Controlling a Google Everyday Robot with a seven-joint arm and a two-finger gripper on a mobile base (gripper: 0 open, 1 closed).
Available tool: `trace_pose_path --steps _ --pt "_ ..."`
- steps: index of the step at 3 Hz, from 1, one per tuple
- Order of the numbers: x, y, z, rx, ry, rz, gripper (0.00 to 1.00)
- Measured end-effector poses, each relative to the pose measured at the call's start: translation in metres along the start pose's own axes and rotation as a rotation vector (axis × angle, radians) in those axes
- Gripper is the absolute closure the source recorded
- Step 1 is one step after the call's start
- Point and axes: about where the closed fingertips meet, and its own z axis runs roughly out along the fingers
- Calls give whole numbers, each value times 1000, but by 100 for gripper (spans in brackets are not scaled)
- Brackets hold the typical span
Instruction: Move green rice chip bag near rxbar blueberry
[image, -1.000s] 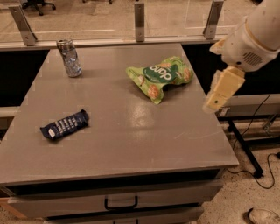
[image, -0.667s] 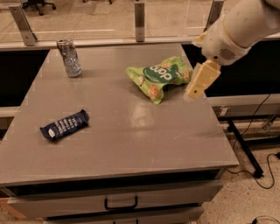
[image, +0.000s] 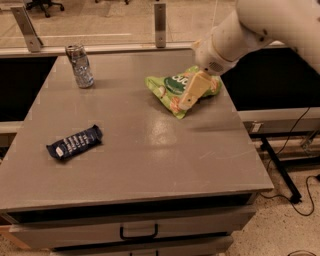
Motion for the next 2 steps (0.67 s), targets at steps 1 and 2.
trace_pose_path --steps 1,2 --pt "-5 -2 36 -4 -25 -14 17" --pt "-3 1 55 -13 -58 -34 41"
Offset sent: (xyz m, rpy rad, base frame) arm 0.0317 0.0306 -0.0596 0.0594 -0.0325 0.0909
